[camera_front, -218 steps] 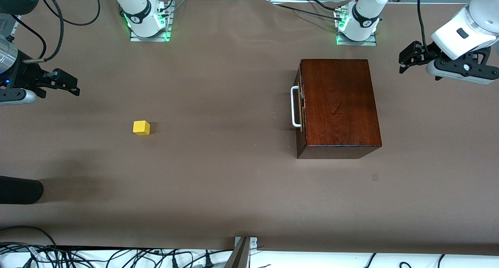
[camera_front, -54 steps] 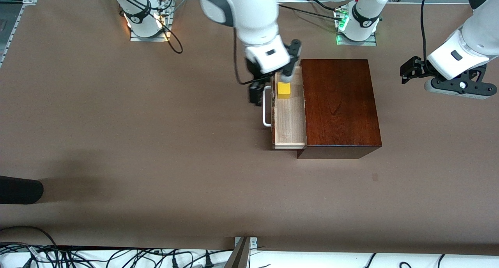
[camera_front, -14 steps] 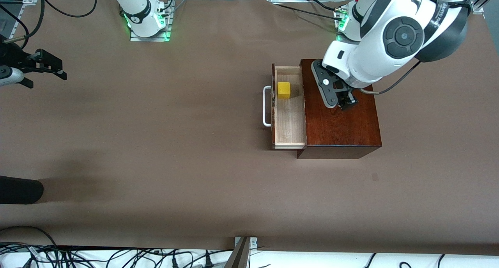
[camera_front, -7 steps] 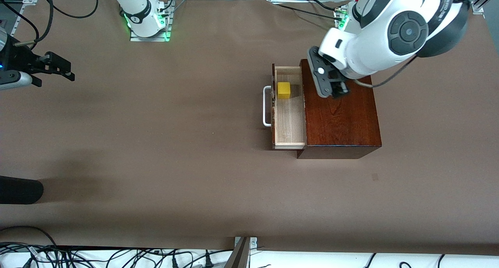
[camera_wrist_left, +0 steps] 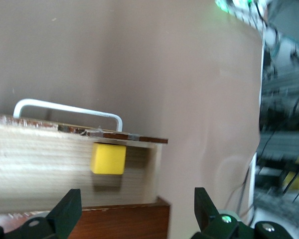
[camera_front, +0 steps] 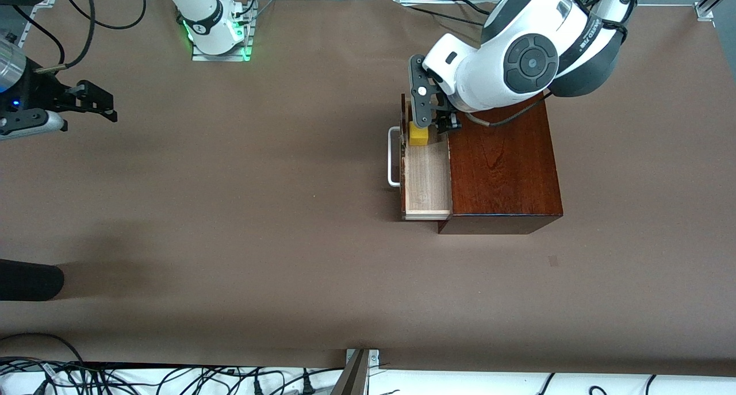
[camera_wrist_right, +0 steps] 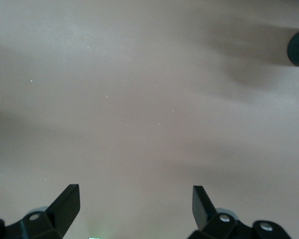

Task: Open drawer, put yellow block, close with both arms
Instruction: 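Lower the left gripper to the drawer front beside the cube, then push the drawer shut into the box with the left gripper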

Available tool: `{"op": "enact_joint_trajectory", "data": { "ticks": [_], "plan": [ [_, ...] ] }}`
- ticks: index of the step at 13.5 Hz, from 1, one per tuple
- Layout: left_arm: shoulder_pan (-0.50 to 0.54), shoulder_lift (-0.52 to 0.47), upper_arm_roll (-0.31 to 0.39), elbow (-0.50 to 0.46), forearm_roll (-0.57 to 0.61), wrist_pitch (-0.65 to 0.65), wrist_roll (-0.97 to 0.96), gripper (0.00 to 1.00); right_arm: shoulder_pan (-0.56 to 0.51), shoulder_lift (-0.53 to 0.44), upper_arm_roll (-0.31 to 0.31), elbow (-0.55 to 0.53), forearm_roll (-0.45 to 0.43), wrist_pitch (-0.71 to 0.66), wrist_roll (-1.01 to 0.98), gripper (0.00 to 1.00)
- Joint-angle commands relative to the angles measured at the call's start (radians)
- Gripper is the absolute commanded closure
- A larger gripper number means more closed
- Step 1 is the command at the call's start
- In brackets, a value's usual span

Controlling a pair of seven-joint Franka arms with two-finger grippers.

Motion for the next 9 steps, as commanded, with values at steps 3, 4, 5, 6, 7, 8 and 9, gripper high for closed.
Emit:
{"op": "enact_joint_trajectory", "data": {
  "ticks": [3, 4, 5, 6, 7, 8, 9],
  "plan": [
    [-0.072, 0.078, 0.003, 0.036, 0.12, 0.045, 0.129, 0.0, 0.009, 0.006, -0.005, 0.025, -0.02, -0.024, 0.015, 0.0],
    [-0.101, 0.093, 0.003, 0.035, 0.131, 0.083, 0.129, 0.0, 0.008, 0.006, -0.005, 0.025, -0.018, -0.024, 0.017, 0.0],
    [-0.132, 0.109, 0.004, 0.024, 0.145, 0.109, 0.129, 0.0, 0.005, 0.007, -0.006, 0.023, -0.018, -0.024, 0.018, 0.0],
    [-0.173, 0.127, 0.003, 0.015, 0.231, 0.157, 0.129, 0.0, 0.002, 0.007, -0.008, 0.023, -0.018, -0.024, 0.02, 0.0],
    [-0.201, 0.141, 0.001, 0.018, 0.258, 0.186, 0.127, 0.0, 0.002, 0.01, -0.014, 0.023, -0.018, -0.024, 0.02, 0.0],
    [-0.215, 0.164, 0.001, 0.027, 0.26, 0.22, 0.117, 0.0, 0.002, 0.012, -0.021, 0.023, -0.017, -0.024, 0.02, 0.0],
    [-0.244, 0.191, 0.003, 0.027, 0.278, 0.272, 0.117, 0.0, 0.002, 0.012, -0.022, 0.023, -0.017, -0.024, 0.021, 0.0]
  ]
}}
